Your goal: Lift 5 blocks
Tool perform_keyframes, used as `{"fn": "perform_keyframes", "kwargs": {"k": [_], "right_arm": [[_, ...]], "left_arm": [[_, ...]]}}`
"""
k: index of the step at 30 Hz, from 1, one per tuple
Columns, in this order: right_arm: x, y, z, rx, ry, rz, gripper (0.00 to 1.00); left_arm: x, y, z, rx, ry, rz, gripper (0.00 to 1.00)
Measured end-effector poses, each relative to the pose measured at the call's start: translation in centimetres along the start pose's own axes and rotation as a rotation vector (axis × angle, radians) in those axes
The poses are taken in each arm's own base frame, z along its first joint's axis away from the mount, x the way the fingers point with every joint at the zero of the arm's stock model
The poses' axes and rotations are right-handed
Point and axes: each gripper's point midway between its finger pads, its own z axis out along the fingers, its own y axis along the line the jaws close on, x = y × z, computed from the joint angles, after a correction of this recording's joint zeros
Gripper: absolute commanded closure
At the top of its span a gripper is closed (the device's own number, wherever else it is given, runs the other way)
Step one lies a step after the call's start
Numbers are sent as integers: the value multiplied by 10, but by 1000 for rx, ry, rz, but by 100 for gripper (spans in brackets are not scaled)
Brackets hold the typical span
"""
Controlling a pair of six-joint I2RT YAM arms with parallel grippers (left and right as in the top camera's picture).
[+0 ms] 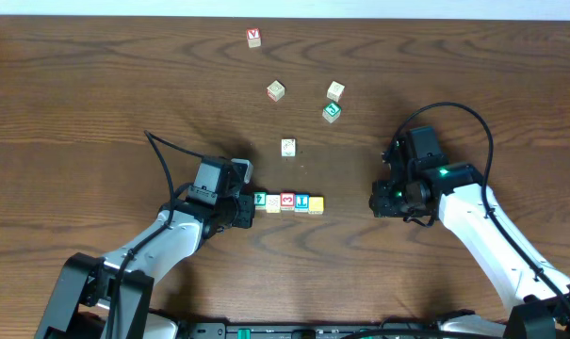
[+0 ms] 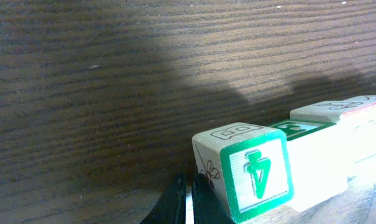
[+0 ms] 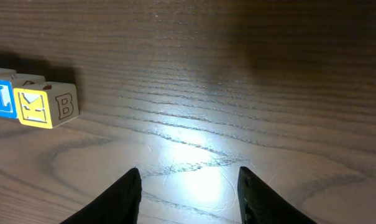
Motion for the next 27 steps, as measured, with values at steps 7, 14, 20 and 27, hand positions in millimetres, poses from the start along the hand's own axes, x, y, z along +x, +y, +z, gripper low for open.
{"fn": "perform_keyframes", "kwargs": {"k": [7,14,20,27], "right_arm": [[-2,0,0,-2,-7,-1,51],[-3,1,0,-3,-13,-3,50],[-3,1,0,-4,-14,-2,53],[-4,1,0,-5,-14,-1,88]], "left_arm": [[3,-7,0,39,14,7,93],[4,-13,-1,76,20,26,93],[5,-16,-1,96,24,29,93],[11,-5,-1,34,49,10,93]]}}
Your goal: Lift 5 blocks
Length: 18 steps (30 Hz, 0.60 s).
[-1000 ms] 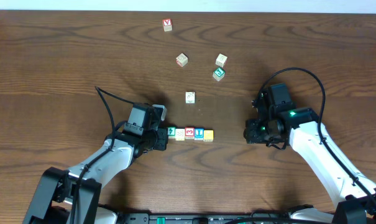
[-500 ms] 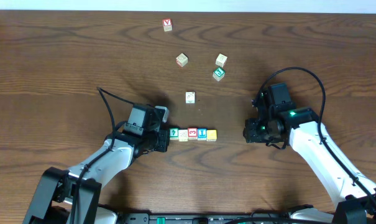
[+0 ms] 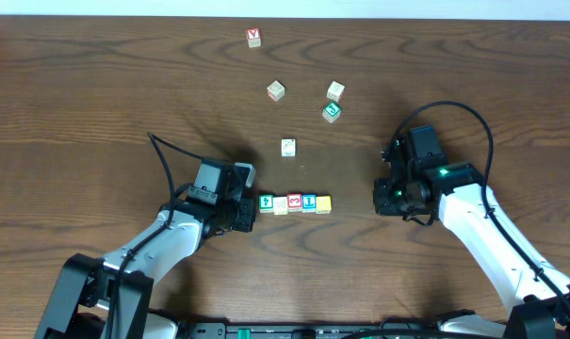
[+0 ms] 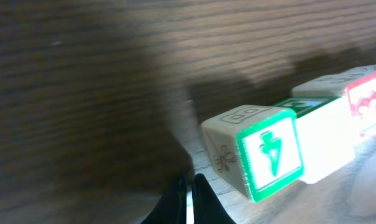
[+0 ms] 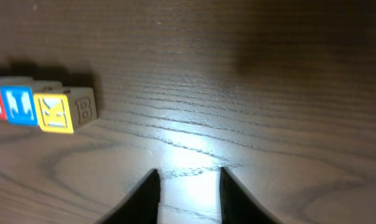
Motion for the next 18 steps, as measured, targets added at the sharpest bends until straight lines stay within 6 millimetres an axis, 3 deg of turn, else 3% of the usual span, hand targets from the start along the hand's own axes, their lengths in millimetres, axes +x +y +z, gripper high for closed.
{"fn": "perform_keyframes", "kwargs": {"k": [2,8,14,18], "right_arm": [[-1,0,0,-2,-6,2,98],[-22,8,-1,-35,-88,-23,99],[-55,47,-5,-139,-239,-157,99],[-69,79,5,-196,-302,-248,99]], "left_arm": [[0,5,-1,-33,5,-12,93],[-4,22,-7,-145,-18,-105,93],[-6,32,-11,-206,-40,-157,93],[-6,37,-13,-235,-47,-164,93]]}}
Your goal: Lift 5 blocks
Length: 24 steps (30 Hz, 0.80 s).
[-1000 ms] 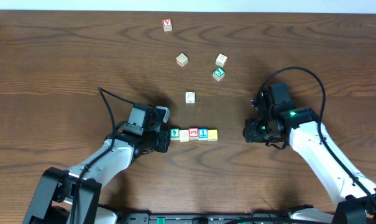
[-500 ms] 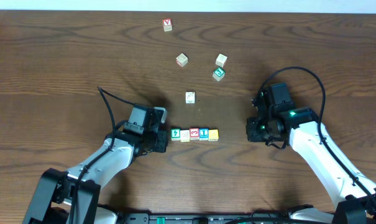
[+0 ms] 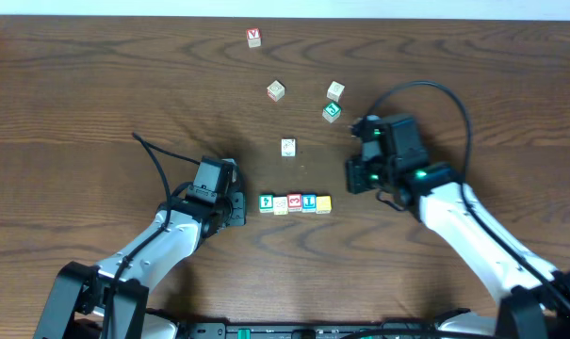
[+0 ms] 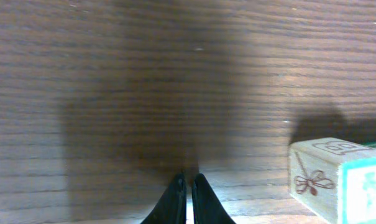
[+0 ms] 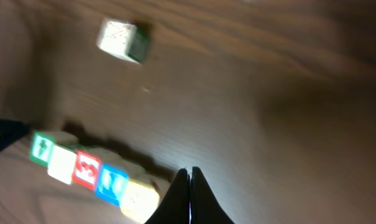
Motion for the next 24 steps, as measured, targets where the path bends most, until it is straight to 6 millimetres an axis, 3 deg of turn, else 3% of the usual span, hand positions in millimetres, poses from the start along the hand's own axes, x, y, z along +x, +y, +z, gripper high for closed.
{"fn": "perform_keyframes", "kwargs": {"k": [5,12,18,24], "right_arm": [[-2,28,31,-46,24,-70,99],[-22,55,67,-77,45,-121,99],[10,65,91,-79,150,-146,99],[29,85,94,-99,200,-189,99]], "left_arm": [[0,5,-1,-25,-8,-7,93],[1,7,-2,-34,-4,-16,92],[2,7,-2,-34,-3,-16,92],[2,7,-2,-35,-2,-16,93]]}}
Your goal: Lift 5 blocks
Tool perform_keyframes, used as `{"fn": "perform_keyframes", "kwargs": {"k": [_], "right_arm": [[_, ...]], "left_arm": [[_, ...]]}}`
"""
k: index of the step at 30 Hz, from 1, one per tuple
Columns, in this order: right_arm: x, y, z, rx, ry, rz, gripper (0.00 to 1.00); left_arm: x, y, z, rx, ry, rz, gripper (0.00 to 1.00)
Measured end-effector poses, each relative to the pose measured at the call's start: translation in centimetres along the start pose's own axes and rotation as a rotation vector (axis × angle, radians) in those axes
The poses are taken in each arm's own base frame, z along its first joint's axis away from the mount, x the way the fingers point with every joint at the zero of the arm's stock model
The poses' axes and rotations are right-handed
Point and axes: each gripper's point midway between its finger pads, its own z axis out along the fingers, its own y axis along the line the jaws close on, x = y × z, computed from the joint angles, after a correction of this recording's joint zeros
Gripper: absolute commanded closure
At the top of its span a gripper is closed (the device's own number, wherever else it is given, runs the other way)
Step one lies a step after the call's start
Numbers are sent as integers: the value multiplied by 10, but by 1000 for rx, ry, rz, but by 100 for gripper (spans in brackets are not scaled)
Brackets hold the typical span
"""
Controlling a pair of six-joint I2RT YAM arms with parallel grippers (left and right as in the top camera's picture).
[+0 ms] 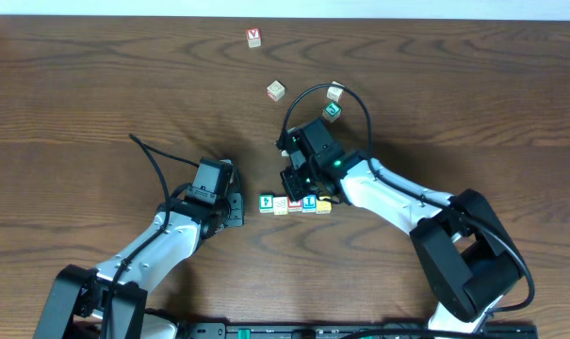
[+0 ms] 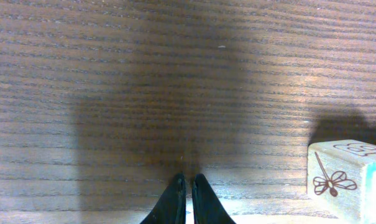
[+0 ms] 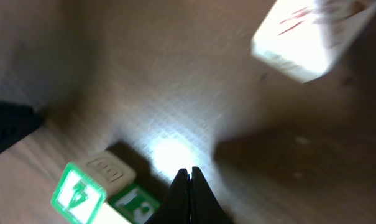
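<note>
A row of several letter blocks [image 1: 293, 203] lies on the table, with a green "4" block [image 3: 79, 196] at its left end and a yellow one at its right. My right gripper [image 3: 189, 175] is shut and empty. It hovers just behind the row's left part [image 1: 294, 185]. My left gripper [image 2: 188, 182] is shut and empty, and sits a little left of the row [image 1: 238, 208]. The end block's dragonfly face [image 2: 344, 182] is at the right edge of the left wrist view.
Loose blocks lie farther back: a red one [image 1: 254, 37], two pale ones [image 1: 276, 89] [image 1: 335, 90] and a green one [image 1: 332, 111]. Another pale block [image 3: 309, 37] lies just behind the right gripper. The right arm's cable [image 1: 346, 99] loops over the loose blocks.
My right arm has swung left, from right of the row to just behind its left part, still shut. The left gripper and the row have hardly moved.
First my left gripper was shut against the green "4" block, with the right gripper open to the right of the row. Then the row lay slightly farther right and the right jaws were narrower. Then the left gripper stood back and the right was shut, now behind the row.
</note>
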Motion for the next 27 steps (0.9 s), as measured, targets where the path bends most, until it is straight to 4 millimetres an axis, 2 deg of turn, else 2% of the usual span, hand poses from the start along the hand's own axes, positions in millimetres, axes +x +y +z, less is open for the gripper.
{"fn": "perform_keyframes", "kwargs": {"k": [4,16,27], "right_arm": [[7,6,1,-5,24,-10,99],[21,3,1,10,83,4,99],[19,1,1,24,74,2,99]], "left_arm": [[1,0,0,-2,2,0,93],[2,2,-1,-10,8,0,93],[2,2,-1,-10,8,-1,93]]}}
